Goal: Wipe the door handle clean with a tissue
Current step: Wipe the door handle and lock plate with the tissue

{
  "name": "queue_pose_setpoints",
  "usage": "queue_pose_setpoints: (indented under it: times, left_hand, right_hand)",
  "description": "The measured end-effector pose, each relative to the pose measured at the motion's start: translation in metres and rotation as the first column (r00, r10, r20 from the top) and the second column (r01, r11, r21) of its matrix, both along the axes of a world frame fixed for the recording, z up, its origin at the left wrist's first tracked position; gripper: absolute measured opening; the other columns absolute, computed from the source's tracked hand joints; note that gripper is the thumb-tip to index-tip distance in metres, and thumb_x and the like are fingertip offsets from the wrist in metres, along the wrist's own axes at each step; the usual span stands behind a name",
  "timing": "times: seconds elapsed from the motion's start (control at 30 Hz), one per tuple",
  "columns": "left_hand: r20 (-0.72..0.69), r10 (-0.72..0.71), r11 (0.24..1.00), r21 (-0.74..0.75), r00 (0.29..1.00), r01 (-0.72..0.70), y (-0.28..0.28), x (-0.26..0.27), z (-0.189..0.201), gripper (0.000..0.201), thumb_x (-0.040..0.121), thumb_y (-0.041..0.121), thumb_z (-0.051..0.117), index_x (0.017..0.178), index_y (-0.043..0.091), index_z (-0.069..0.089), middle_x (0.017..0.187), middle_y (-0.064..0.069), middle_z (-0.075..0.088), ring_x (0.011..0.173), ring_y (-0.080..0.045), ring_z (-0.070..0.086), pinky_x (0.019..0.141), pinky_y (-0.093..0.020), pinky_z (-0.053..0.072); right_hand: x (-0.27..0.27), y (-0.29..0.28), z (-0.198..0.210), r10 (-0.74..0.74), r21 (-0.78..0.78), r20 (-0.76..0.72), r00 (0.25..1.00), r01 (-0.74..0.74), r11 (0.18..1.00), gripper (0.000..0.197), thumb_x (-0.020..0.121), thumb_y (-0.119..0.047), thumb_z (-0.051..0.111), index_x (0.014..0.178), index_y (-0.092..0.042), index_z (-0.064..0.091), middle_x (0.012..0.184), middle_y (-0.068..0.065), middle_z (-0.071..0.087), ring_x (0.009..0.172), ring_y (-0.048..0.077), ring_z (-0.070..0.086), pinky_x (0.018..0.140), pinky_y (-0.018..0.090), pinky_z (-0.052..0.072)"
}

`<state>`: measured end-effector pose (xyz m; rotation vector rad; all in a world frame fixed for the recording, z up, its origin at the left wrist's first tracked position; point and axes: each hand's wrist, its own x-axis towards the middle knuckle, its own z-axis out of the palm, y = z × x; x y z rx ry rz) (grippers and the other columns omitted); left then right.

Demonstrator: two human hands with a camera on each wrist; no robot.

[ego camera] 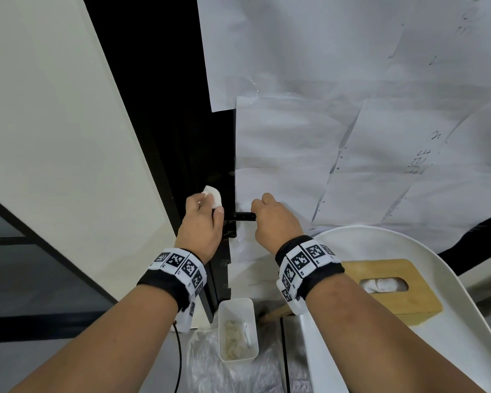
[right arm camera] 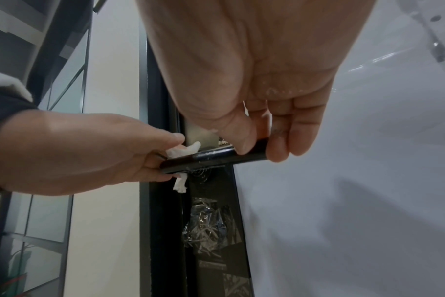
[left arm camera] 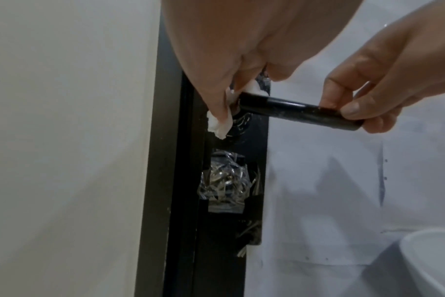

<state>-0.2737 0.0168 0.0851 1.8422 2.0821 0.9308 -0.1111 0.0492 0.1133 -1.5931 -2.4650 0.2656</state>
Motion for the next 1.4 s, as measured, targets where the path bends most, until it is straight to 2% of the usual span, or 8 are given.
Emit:
queue_pose_setpoints:
  times: [0.3, 0.4, 0.5, 0.6, 0.67, 0.77, 1.0, 1.4]
  left_hand:
    - [0.493, 0.193, 0.976, -0.189, 0.848, -0.113, 0.014, -0.002, 0.002, 0.043, 0.099, 0.038, 0.038, 0.101, 0.001, 0.06, 0.112, -0.011, 0.055, 0.108, -0.023, 0.05, 0.093, -0.026, 0.033]
    - [0.707, 0.255, 0.966, -0.221, 0.66, -0.136, 0.023, -0.006, -0.004, 0.032, 0.092, 0.043, 0.046, 0.094, 0.017, 0.066, 0.102, -0.011, 0.067, 0.096, -0.027, 0.064, 0.092, -0.039, 0.05]
    - [0.886, 0.253, 0.967, -0.244, 0.387, -0.073, 0.024, -0.008, 0.0, 0.026, 0.099, 0.017, 0.049, 0.116, 0.001, 0.06, 0.117, -0.018, 0.064, 0.109, -0.033, 0.062, 0.081, -0.019, 0.052]
    - [0.972, 0.228, 0.973, -0.226, 0.062, -0.049, 0.019, -0.011, 0.007, 0.032, 0.102, 0.02, 0.042, 0.123, 0.0, 0.054, 0.122, -0.017, 0.064, 0.107, -0.028, 0.065, 0.086, -0.033, 0.054]
    - [0.971, 0.237, 0.971, -0.238, -0.006, -0.021, 0.019, -0.015, 0.01, 0.034, 0.103, 0.02, 0.04, 0.128, -0.001, 0.051, 0.122, -0.018, 0.064, 0.103, -0.028, 0.066, 0.086, -0.038, 0.055]
    - [0.959, 0.282, 0.959, -0.282, 0.034, -0.003, 0.024, -0.021, 0.011, 0.036, 0.103, 0.019, 0.039, 0.132, -0.001, 0.048, 0.128, -0.018, 0.06, 0.104, -0.029, 0.066, 0.083, -0.037, 0.056]
    - [0.709, 0.282, 0.955, -0.145, 0.646, -0.258, 0.022, -0.005, 0.0, 0.038, 0.097, 0.032, 0.045, 0.129, 0.015, 0.06, 0.122, 0.004, 0.062, 0.117, -0.016, 0.056, 0.099, -0.025, 0.039]
    - [0.537, 0.332, 0.928, -0.037, 0.775, -0.372, 0.02, -0.004, 0.004, 0.019, 0.09, 0.021, 0.061, 0.106, 0.018, 0.07, 0.104, 0.0, 0.07, 0.092, -0.014, 0.065, 0.079, -0.024, 0.048]
  right_hand:
    - [-0.002, 0.0, -0.001, -0.015, 0.006, 0.01, 1.0, 0.015, 1.0, 0.029, 0.076, 0.007, 0.043, 0.1, -0.006, 0.052, 0.105, 0.013, 0.047, 0.073, 0.026, 0.042, 0.059, 0.034, 0.036]
    - [-0.003, 0.0, 0.0, -0.014, 0.005, 0.012, 1.0, 0.014, 1.0, 0.029, 0.076, 0.006, 0.044, 0.101, -0.006, 0.052, 0.106, 0.013, 0.047, 0.072, 0.025, 0.042, 0.059, 0.034, 0.036]
    - [-0.003, 0.0, 0.0, -0.015, 0.009, 0.018, 1.0, 0.015, 1.0, 0.029, 0.076, 0.005, 0.045, 0.102, -0.006, 0.052, 0.106, 0.013, 0.047, 0.073, 0.025, 0.042, 0.059, 0.034, 0.037]
    - [-0.003, -0.001, 0.001, -0.02, 0.009, 0.022, 1.0, 0.019, 1.0, 0.028, 0.076, 0.005, 0.044, 0.101, -0.006, 0.051, 0.105, 0.013, 0.047, 0.073, 0.026, 0.043, 0.06, 0.035, 0.038]
    - [-0.004, -0.001, 0.001, -0.021, 0.01, 0.028, 0.999, 0.02, 1.0, 0.027, 0.076, 0.005, 0.044, 0.1, -0.006, 0.051, 0.105, 0.013, 0.047, 0.073, 0.026, 0.043, 0.06, 0.035, 0.038]
    - [-0.004, 0.0, 0.001, -0.021, 0.012, 0.025, 0.999, 0.02, 1.0, 0.026, 0.076, 0.005, 0.043, 0.098, -0.007, 0.051, 0.104, 0.013, 0.047, 0.072, 0.026, 0.043, 0.06, 0.036, 0.039]
    - [-0.004, 0.0, -0.001, -0.019, 0.012, 0.016, 1.0, 0.019, 1.0, 0.028, 0.076, 0.006, 0.043, 0.099, -0.006, 0.052, 0.104, 0.013, 0.047, 0.072, 0.027, 0.044, 0.059, 0.036, 0.04]
    - [-0.001, 0.001, -0.001, -0.005, 0.006, -0.003, 1.0, 0.005, 1.0, 0.026, 0.076, 0.007, 0.044, 0.098, -0.005, 0.052, 0.104, 0.013, 0.046, 0.071, 0.026, 0.043, 0.058, 0.035, 0.037]
